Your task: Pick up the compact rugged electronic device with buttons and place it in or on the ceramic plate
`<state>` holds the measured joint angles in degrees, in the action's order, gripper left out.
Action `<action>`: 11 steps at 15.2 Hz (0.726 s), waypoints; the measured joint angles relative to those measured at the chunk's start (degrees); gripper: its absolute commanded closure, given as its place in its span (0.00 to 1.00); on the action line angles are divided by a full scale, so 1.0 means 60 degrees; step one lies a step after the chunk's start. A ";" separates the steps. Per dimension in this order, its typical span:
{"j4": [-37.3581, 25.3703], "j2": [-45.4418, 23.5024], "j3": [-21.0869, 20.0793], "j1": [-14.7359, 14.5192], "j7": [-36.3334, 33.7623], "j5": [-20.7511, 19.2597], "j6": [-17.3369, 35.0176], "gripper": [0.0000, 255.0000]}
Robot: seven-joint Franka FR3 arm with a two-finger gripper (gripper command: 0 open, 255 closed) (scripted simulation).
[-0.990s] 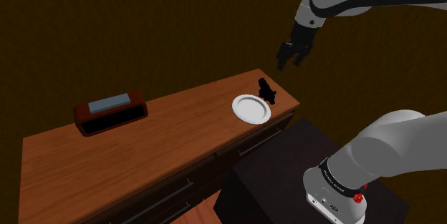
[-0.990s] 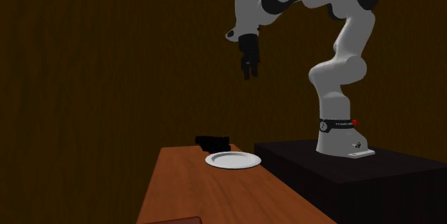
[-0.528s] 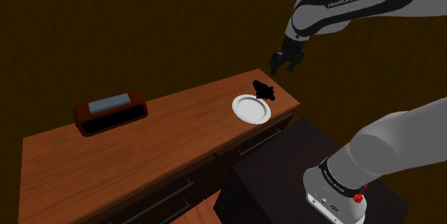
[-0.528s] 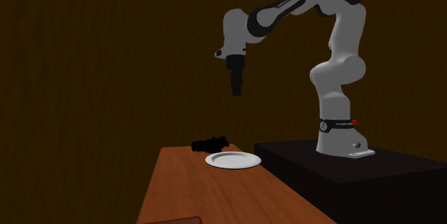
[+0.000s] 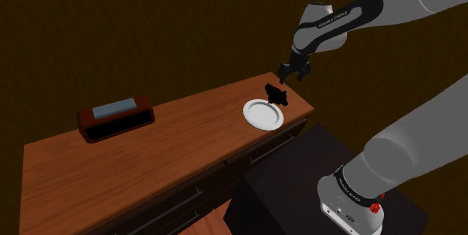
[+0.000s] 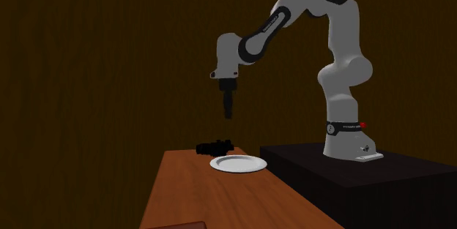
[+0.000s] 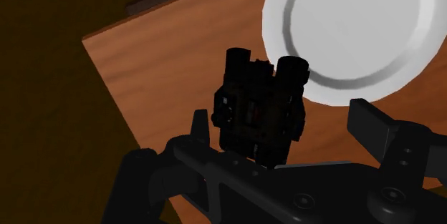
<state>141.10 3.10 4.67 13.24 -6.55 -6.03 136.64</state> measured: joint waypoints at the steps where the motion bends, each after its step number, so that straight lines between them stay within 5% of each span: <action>1: -0.0079 -0.0244 0.0069 0.0077 -0.0075 -0.0069 0.0196 0.00; 11: -0.0848 -0.2620 0.0416 0.0414 -0.0614 -0.0348 0.1949 0.00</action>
<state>136.01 -12.62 7.17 15.72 -10.23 -8.12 148.34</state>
